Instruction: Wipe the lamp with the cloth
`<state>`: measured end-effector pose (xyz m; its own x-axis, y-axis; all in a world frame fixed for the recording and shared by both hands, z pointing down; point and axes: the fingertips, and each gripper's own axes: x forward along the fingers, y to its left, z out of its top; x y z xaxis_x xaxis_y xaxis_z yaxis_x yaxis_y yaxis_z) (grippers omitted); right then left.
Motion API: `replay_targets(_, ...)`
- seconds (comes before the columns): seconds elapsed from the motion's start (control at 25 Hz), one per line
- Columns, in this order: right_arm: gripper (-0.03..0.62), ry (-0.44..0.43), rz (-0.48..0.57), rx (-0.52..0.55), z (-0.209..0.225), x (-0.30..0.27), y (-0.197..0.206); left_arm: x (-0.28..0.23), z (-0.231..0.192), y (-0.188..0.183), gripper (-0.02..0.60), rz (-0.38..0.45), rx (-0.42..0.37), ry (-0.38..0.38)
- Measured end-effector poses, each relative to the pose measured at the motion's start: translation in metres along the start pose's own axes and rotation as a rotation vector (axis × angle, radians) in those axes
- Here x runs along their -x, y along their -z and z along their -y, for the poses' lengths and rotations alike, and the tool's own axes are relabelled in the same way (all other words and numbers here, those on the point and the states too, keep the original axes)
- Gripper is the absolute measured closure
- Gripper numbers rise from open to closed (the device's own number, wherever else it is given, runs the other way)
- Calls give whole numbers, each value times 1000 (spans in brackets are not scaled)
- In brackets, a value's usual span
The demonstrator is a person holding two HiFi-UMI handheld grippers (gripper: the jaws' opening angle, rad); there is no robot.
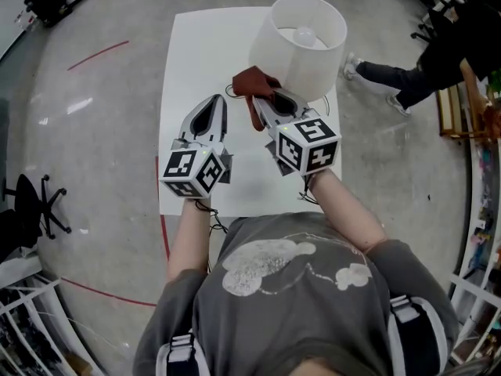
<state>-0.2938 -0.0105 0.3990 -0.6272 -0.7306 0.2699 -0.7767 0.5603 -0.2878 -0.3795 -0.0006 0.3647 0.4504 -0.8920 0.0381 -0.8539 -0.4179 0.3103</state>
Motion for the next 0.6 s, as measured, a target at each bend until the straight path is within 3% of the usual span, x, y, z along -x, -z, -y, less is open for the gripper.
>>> replay_targets(0.32,536,27,-134,-9,8,8,56,11,4,21,574,-41,17,-12)
replay_targets(0.6,536,16,-144,10,6,31,70,19,9,36,574,-57,33,-7)
